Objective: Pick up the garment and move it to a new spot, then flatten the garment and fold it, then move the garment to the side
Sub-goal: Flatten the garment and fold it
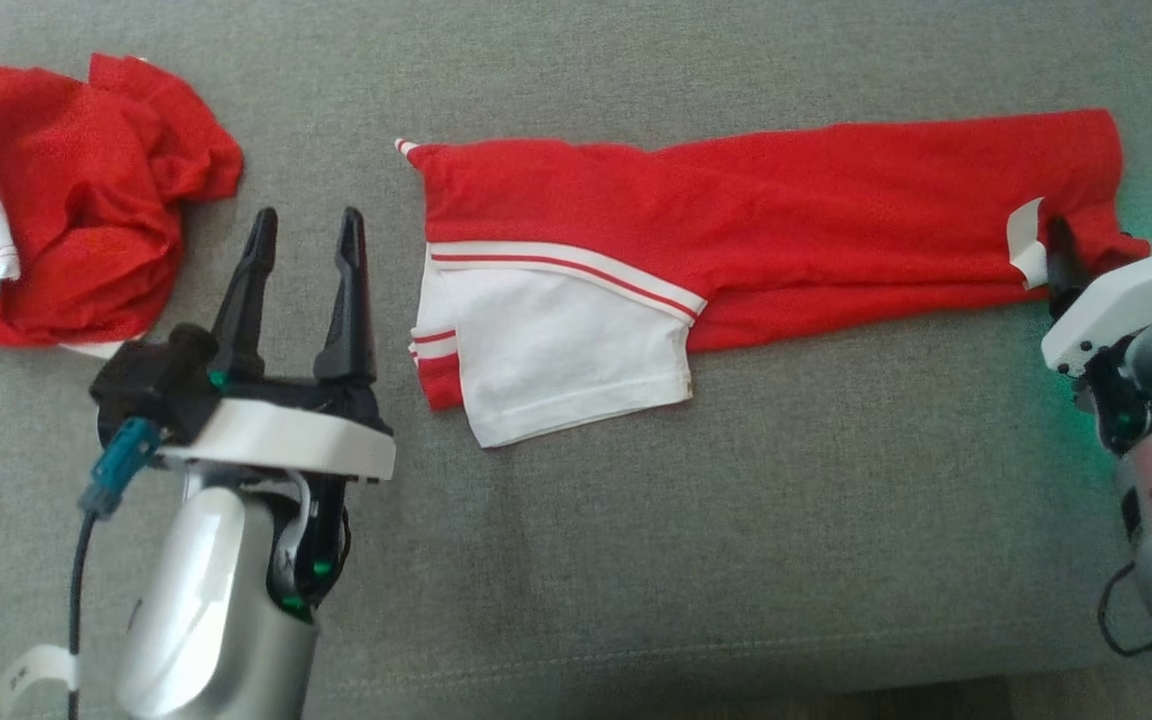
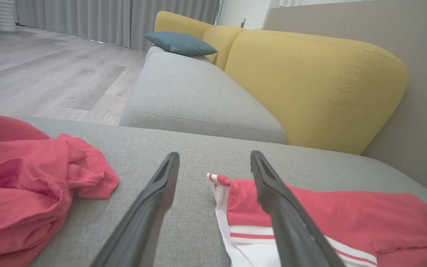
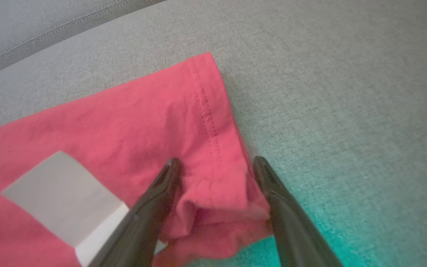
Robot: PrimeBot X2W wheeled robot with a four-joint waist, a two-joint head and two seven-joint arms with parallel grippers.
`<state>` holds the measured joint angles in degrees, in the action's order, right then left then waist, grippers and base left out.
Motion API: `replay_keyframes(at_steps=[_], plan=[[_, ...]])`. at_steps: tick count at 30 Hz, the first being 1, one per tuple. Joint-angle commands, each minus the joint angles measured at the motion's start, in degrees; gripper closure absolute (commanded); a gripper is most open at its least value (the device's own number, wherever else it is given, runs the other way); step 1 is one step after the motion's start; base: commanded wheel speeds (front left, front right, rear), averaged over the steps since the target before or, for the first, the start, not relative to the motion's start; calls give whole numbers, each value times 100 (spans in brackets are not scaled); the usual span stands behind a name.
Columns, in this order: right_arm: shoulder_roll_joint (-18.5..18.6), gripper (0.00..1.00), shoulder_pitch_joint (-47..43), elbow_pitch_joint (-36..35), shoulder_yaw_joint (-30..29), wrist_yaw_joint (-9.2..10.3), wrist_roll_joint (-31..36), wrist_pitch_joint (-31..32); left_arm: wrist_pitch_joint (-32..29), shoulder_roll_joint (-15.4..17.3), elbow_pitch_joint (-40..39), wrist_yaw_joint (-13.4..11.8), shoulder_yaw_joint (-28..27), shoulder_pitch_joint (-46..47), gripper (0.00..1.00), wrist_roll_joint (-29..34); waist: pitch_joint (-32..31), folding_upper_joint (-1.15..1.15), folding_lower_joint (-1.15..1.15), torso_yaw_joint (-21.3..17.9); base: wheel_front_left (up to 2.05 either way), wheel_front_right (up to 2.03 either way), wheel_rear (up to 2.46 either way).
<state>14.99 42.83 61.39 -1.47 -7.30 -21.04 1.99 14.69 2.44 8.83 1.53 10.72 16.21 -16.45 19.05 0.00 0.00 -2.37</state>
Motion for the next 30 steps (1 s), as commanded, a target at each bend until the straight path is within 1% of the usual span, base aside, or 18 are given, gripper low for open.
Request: replay_keyframes(at_steps=[1,2,3,8,11,15,20,21,25,30], plan=[[-23,0,-73,-111,165,-19,-84,7,30,44,-223,-7,-194,239,0,42,12,0,0,-4,0,0,0],[-11,64,-74,-112,178,-19,-144,38,30,44,-220,-4,-206,250,0,46,18,0,0,-3,0,0,0],[5,100,-73,-117,194,-19,-199,64,30,44,-218,1,-222,261,0,50,22,0,0,-2,0,0,0],[144,100,-90,-154,292,-19,-439,162,30,44,-230,12,-336,283,0,44,2,0,0,-2,0,0,0],[311,100,-90,-81,259,-19,-472,117,30,43,-220,25,-375,270,0,46,-54,0,0,-3,0,0,0],[582,100,20,246,25,-19,-262,-116,30,43,-221,25,-388,235,0,19,-148,0,0,-8,0,0,0],[880,100,301,765,-338,-19,278,-573,30,43,-226,7,-354,181,0,-66,-263,0,0,-22,0,0,0],[885,100,360,836,-390,-19,390,-649,30,43,-222,5,-350,171,0,-84,-291,0,0,-24,0,0,0],[679,100,551,947,-437,-19,690,-813,30,43,-210,-13,-336,112,0,-159,-431,0,0,-27,0,0,0],[199,100,730,760,-266,-19,826,-972,30,43,-212,-46,-359,-25,0,-247,-720,0,0,-31,0,0,0]])
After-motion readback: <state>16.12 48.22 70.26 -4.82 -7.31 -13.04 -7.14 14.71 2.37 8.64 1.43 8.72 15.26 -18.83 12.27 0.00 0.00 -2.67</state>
